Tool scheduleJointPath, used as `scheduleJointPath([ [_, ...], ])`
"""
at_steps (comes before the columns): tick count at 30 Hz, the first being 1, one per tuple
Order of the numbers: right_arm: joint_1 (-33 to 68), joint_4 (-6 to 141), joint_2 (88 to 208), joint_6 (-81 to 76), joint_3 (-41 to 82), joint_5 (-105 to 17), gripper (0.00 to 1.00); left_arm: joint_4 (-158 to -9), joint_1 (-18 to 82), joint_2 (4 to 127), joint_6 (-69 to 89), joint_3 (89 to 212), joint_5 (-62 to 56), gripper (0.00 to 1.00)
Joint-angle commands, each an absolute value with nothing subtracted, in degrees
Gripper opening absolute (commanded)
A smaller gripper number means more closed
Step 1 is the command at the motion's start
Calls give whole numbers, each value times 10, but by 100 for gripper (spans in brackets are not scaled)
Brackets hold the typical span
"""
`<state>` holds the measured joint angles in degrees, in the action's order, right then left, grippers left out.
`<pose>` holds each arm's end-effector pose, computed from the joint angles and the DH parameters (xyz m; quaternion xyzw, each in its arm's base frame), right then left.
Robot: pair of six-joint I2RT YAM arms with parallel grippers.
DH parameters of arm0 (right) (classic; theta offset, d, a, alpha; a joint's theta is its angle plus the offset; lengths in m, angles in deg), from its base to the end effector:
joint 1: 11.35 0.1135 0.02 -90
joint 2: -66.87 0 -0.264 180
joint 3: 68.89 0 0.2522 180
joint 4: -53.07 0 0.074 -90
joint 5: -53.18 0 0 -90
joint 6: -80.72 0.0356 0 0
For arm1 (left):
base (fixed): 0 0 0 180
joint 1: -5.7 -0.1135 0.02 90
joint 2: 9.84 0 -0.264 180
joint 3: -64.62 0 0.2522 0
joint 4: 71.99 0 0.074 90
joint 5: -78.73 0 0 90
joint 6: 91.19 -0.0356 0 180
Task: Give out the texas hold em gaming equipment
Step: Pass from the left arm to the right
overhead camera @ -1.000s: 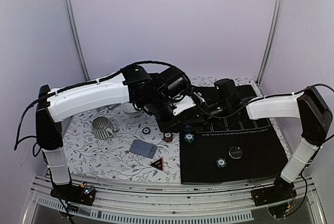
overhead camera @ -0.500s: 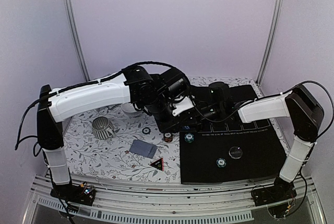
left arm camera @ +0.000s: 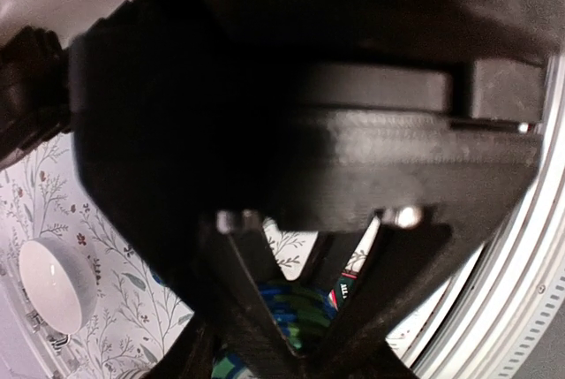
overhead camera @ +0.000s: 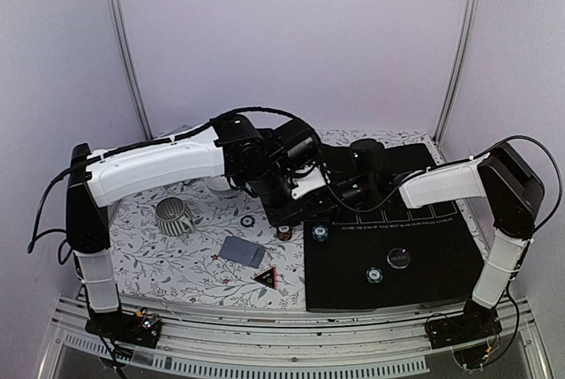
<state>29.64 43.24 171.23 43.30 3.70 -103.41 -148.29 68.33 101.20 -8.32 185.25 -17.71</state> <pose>0.2666 0.2750 0.2035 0.2357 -0.7202 -0.6524 0.0113 0.1905 -0.3593 0.3015 0.5499 0.8087 -0.0451 0.2040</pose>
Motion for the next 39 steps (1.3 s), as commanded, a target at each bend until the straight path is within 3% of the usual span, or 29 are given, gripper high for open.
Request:
scheduleJointPath([
  [1,304,431,1724,423,44,-1036,13,-1467,685,1014,-88,1850,-174,0],
  [3,303,432,1723,421,45,-1036,4,-1468,685,1012,-87,1848,-175,0],
  [10,299,434,1721,416,46,-1037,2,-1459,684,1002,-76,1844,-190,0],
  [12,296,435,1718,415,44,-1037,2,-1449,684,999,-70,1841,-205,22],
  [14,290,436,1714,414,41,-1036,2,-1440,683,994,-68,1839,-206,53],
  [21,260,442,1693,409,30,-1034,2,-1406,681,964,-51,1830,-228,97],
  [30,172,468,1669,396,46,-1036,2,-1295,641,839,-3,1776,-187,98],
  [39,-58,586,1697,316,85,-994,2,-1219,546,720,48,1622,-112,98],
])
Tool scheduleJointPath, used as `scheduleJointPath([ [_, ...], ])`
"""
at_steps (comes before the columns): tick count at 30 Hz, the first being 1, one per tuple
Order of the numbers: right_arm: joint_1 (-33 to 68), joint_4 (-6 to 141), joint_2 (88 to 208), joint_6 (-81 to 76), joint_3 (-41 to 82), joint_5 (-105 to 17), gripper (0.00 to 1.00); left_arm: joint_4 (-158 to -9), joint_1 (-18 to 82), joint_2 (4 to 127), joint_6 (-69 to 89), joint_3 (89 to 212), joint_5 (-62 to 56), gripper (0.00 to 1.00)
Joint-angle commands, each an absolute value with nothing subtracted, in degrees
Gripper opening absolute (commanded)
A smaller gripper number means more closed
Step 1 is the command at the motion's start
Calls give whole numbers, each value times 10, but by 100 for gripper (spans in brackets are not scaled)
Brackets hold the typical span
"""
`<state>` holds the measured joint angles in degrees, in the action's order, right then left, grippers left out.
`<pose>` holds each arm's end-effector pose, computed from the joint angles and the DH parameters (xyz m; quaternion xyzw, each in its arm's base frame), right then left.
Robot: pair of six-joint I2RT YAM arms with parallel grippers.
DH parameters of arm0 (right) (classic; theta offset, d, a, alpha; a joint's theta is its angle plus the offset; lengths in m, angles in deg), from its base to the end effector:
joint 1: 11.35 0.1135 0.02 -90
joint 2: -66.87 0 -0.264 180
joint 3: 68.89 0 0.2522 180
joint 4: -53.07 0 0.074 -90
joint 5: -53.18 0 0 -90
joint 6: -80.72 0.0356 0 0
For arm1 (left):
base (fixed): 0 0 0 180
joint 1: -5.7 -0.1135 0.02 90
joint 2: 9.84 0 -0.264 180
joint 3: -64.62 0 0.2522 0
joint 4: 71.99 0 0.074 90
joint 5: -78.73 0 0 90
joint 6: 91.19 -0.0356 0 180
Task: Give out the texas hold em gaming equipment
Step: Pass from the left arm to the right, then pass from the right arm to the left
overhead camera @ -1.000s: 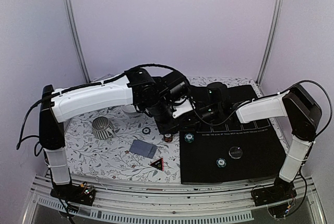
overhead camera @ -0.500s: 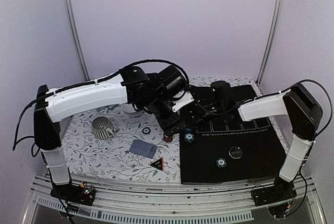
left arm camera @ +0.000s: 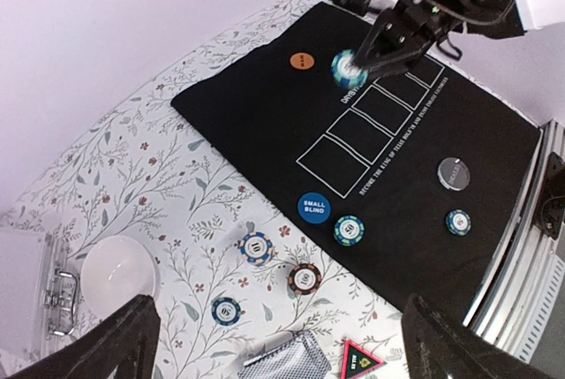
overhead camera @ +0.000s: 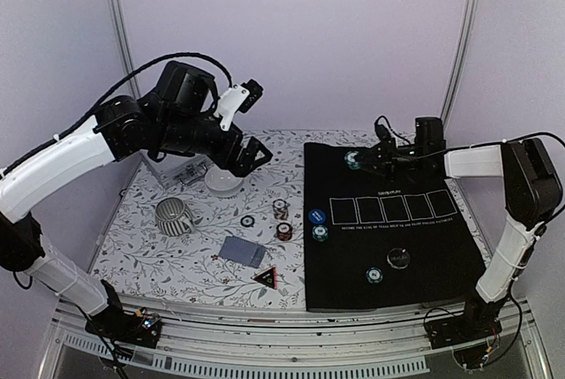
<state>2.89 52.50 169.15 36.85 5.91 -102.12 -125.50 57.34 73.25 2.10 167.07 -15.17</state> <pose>0.3595 0.1246 0.2149 -0.0743 0.7675 0.6189 0.1496 0.1985 -0.2469 0.3977 0.3471 0.8121 -0.1892 0.4292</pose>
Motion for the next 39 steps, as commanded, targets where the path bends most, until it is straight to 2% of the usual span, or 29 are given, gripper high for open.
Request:
scheduleJointPath([
  [1,-81,601,1706,300,91,-986,2,-1217,540,715,48,1611,-108,98],
  [8,-168,687,1797,230,161,-926,2,-1205,503,717,33,1585,-83,98],
  [19,-173,696,1915,244,251,-909,2,-1200,471,736,25,1581,-58,98],
  [29,-160,750,1870,186,246,-969,2,-1140,467,749,32,1558,-17,97],
  [34,-125,765,1814,165,236,-1008,2,-1021,468,727,18,1511,20,96],
  [39,-38,758,1762,161,233,-1075,2,-840,483,700,13,1424,50,97],
])
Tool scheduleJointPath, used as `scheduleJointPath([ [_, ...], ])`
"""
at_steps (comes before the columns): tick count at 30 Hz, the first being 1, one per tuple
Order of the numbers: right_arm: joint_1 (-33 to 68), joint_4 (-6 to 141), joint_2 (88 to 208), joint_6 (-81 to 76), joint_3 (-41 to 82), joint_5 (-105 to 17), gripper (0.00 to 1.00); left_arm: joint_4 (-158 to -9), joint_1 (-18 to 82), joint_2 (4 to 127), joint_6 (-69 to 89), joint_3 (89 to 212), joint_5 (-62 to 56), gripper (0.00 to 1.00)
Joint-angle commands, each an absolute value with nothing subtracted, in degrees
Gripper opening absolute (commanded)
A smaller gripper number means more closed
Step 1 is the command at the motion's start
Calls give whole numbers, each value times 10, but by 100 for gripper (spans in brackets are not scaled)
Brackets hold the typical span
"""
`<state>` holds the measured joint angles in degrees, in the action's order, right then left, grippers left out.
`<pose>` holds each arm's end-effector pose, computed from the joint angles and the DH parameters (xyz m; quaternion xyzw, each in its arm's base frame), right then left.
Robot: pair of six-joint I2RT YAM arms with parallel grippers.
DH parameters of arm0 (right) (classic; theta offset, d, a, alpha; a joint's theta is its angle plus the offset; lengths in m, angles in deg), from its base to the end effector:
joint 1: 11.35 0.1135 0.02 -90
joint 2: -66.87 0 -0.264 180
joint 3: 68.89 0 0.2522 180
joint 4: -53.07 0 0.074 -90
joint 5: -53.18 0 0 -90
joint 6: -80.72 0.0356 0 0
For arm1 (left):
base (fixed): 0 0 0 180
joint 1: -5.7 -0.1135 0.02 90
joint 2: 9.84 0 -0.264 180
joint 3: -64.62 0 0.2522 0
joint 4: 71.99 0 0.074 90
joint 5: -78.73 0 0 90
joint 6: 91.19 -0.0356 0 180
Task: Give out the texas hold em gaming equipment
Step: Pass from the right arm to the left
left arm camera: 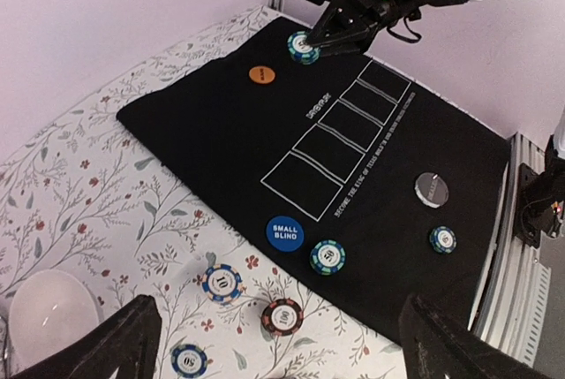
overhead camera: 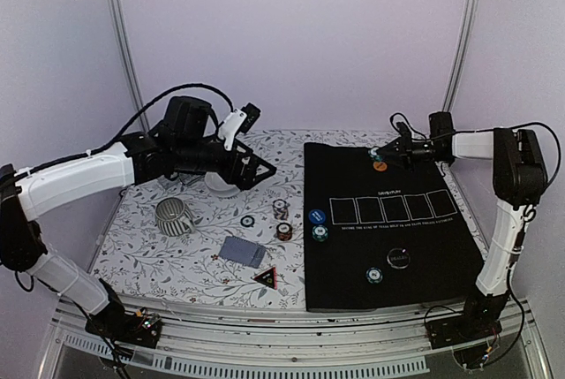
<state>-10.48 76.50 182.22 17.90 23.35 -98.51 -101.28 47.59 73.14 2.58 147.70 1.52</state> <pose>0.4270 0.0378 0.1871 -0.0033 0.8198 0.5391 0.1930 0.2440 -0.2294 0.3229 0.3332 0.7917 -0.2837 0.4263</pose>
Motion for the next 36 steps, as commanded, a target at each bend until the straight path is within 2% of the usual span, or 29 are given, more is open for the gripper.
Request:
scheduleJointPath([
  [1,-19,756,1753,166,233,-1085,2,-803,487,694,10,1403,48,97],
  [7,82,790,1704,161,253,-1095,3,-633,566,658,-117,1302,-36,98],
  [14,192,798,1679,184,268,-1090,2,-554,603,674,-192,1258,-49,98],
  [22,242,772,1670,234,268,-1066,2,-484,618,729,-237,1245,-66,98],
  [24,246,761,1667,244,264,-1062,3,-478,619,743,-233,1248,-69,94],
  [31,251,727,1655,276,238,-1055,2,-485,621,769,-218,1269,-80,66],
  [36,251,709,1653,292,228,-1052,2,-486,621,778,-216,1280,-97,64],
])
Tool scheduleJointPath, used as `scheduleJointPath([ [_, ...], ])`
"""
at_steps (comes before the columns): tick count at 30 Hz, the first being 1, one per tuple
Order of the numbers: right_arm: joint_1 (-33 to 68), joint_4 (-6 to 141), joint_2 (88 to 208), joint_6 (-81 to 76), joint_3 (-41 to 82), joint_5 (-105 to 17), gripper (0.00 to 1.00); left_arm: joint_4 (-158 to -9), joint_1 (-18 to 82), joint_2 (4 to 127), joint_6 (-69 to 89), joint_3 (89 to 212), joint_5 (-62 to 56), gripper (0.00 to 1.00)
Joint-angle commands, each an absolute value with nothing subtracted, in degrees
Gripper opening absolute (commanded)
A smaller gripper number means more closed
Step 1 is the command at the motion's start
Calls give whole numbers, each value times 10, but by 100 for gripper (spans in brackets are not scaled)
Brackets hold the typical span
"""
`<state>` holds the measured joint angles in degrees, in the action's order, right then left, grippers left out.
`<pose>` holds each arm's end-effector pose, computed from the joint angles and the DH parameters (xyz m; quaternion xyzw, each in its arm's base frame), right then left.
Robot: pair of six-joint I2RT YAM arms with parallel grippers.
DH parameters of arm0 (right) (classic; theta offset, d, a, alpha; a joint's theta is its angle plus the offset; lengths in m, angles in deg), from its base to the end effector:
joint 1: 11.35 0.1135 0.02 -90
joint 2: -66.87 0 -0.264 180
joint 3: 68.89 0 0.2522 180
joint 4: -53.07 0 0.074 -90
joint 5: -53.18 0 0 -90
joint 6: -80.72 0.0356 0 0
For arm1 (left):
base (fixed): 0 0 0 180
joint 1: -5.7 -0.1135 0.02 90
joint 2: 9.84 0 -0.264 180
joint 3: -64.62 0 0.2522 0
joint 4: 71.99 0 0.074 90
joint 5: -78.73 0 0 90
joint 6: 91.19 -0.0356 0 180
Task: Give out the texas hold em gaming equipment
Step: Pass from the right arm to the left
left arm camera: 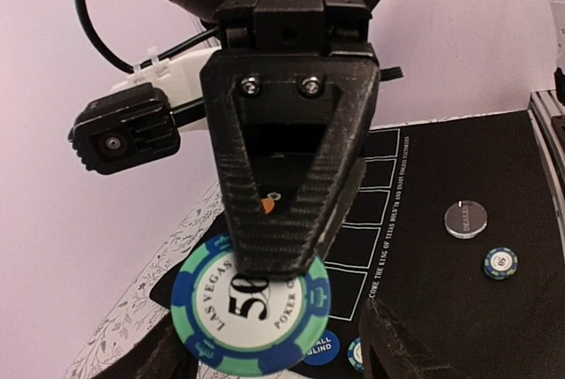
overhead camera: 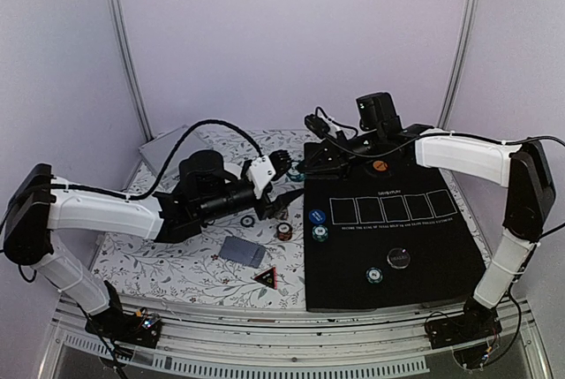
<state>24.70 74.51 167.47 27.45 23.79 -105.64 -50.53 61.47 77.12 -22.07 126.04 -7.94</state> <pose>0.2991 0.2587 0.2957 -0.2811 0.7138 0.6398 0.0459 0.1911 -0.2846 0.2606 0.4692 0.5616 -0.2245 0.6435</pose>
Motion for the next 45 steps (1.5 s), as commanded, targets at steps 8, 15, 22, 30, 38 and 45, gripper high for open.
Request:
scheduleJointPath([
  [8,252,704,1650,294,224,-1050,2,-485,623,788,-220,1298,-99,54],
  [15,251,702,1650,294,221,-1053,2,-500,623,793,-218,1306,-89,25],
  [22,251,701,1655,293,221,-1052,3,-551,623,798,-217,1330,-96,0],
  [30,247,709,1662,286,220,-1036,31,-663,624,812,-199,1378,-121,0],
  [38,239,717,1664,279,219,-1034,45,-677,623,811,-198,1378,-124,0],
  [45,225,742,1662,265,217,-1022,61,-691,622,813,-199,1383,-116,0],
])
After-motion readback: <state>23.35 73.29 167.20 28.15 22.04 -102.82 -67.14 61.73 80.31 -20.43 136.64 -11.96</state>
